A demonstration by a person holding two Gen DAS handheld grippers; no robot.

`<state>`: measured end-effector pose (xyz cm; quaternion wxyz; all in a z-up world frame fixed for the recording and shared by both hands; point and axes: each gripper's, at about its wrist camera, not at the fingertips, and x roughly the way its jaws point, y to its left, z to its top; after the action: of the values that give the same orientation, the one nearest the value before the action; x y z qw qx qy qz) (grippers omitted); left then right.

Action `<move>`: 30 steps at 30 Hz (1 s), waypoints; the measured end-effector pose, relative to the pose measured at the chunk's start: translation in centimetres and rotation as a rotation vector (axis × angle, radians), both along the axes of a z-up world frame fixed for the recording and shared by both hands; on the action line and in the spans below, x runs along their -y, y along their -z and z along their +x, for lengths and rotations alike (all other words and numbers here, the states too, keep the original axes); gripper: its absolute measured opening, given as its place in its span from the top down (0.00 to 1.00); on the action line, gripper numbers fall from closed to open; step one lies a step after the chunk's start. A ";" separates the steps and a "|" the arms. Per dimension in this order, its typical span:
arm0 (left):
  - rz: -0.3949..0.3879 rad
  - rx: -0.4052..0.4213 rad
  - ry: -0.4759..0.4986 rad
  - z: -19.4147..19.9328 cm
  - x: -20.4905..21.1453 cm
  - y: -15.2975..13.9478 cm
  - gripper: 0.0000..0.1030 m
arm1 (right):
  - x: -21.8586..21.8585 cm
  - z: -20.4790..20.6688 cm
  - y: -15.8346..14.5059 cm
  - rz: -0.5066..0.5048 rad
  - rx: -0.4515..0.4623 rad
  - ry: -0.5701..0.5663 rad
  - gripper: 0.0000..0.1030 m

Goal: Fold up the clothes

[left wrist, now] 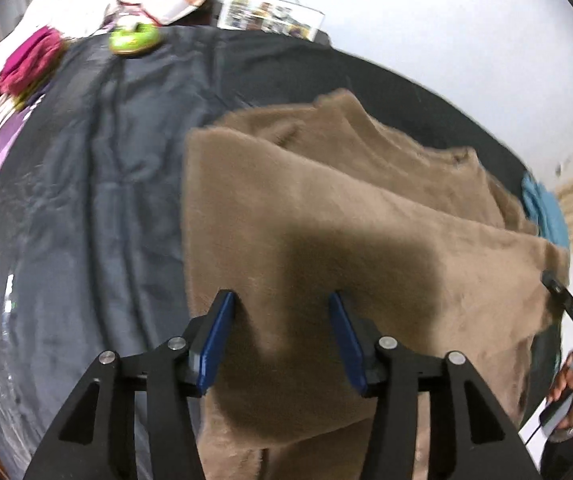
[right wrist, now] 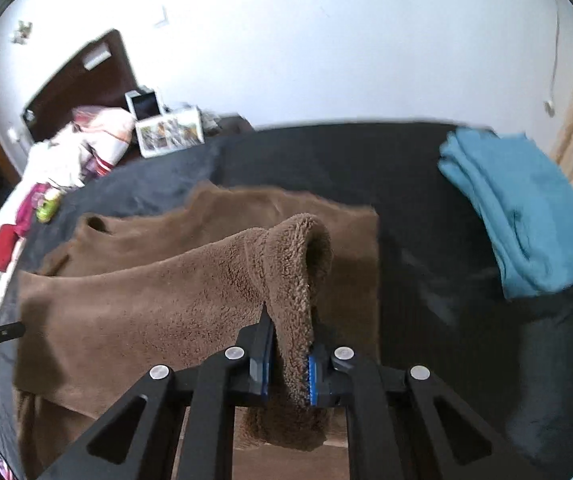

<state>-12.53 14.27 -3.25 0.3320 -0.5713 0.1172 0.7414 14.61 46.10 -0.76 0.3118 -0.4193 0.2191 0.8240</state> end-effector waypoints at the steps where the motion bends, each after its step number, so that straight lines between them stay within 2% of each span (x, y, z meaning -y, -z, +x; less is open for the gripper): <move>1: -0.030 -0.026 0.019 0.4 -0.7 0.5 0.45 | -0.2 -0.1 0.9 -0.020 0.018 -0.006 0.87; 3: -0.077 -0.077 0.038 0.8 -1.4 1.1 0.42 | -0.4 -0.3 2.3 -0.042 0.055 -0.017 0.85; 5: -0.109 -0.118 0.038 0.6 -1.7 1.2 0.40 | -0.7 -0.2 2.8 -0.049 0.067 -0.013 0.76; 6: -0.126 -0.140 0.036 0.4 -1.7 1.1 0.38 | -0.8 -0.2 3.1 -0.053 0.073 -0.011 0.67; 7: -0.142 -0.159 0.032 0.2 -1.6 1.0 0.37 | -0.9 -0.1 3.3 -0.057 0.079 -0.010 0.49; 9: -0.171 -0.184 0.019 -0.3 -1.5 1.0 0.37 | -0.6 0.3 2.5 -0.018 0.064 0.000 0.26; 14: -0.224 -0.212 -0.016 -1.3 -0.8 1.5 0.37 | 0.9 0.6 -0.1 0.081 0.006 -0.011 0.25; 17: -0.236 -0.206 -0.032 -1.7 0.0 2.0 0.37 | 3.2 -0.1 -0.8 0.090 -0.033 -0.110 0.25; 20: -0.232 -0.200 -0.035 -2.0 0.1 2.6 0.35 | 4.9 -1.8 0.7 0.057 -0.016 -0.210 0.25; 25: -0.221 -0.193 -0.036 -2.5 0.3 3.1 0.31 | 4.2 -3.3 5.0 -0.012 0.099 -0.214 0.25; 30: -0.212 -0.197 -0.033 -3.2 0.5 3.7 0.21 | 4.8 -4.9 5.9 0.076 0.159 -0.252 0.21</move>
<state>-15.75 13.80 -6.92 0.2445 -0.5294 0.2178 0.7826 9.75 41.29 -6.65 0.2380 -0.4951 0.1080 0.8286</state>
